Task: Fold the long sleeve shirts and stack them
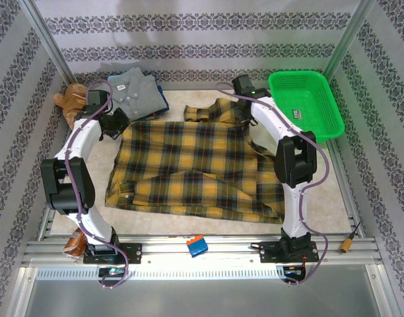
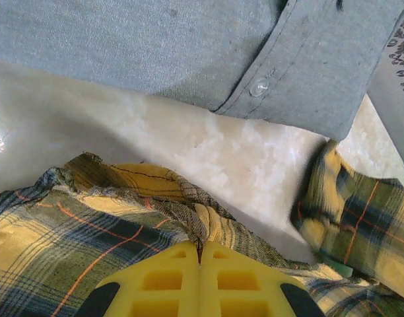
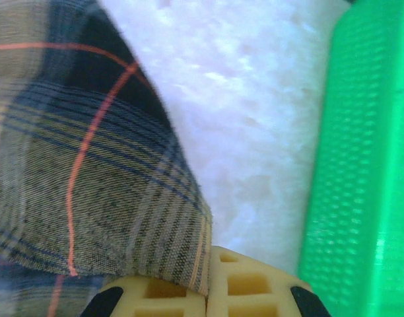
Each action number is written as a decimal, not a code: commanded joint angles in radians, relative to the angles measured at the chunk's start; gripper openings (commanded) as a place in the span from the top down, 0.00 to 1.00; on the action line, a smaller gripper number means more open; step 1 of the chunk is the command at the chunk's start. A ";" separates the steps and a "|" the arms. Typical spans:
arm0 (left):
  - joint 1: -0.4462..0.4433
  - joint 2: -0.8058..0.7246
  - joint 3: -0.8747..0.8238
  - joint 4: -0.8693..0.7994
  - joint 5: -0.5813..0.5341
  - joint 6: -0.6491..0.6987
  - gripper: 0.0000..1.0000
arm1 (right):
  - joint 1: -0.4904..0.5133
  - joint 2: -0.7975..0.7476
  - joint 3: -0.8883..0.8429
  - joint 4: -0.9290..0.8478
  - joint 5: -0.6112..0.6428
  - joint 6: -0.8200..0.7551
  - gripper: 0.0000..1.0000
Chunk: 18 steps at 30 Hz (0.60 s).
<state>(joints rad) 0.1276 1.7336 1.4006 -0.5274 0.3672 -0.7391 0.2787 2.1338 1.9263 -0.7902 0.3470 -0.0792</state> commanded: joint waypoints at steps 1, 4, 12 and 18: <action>0.015 0.031 0.031 0.032 0.032 0.021 1.00 | -0.006 -0.020 0.015 0.016 -0.016 -0.091 1.00; 0.015 0.038 0.030 0.036 0.037 0.018 1.00 | -0.008 -0.012 0.029 0.026 -0.006 -0.121 1.00; 0.020 0.079 0.031 0.046 0.053 0.037 1.00 | -0.047 0.047 0.099 0.106 0.024 -0.216 1.00; 0.021 0.103 0.031 0.059 0.081 0.044 1.00 | -0.046 0.065 0.122 0.173 0.014 -0.277 1.00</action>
<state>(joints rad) 0.1333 1.8267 1.4075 -0.5003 0.4198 -0.7242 0.2348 2.1860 2.0136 -0.6727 0.3508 -0.3111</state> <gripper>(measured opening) 0.060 0.059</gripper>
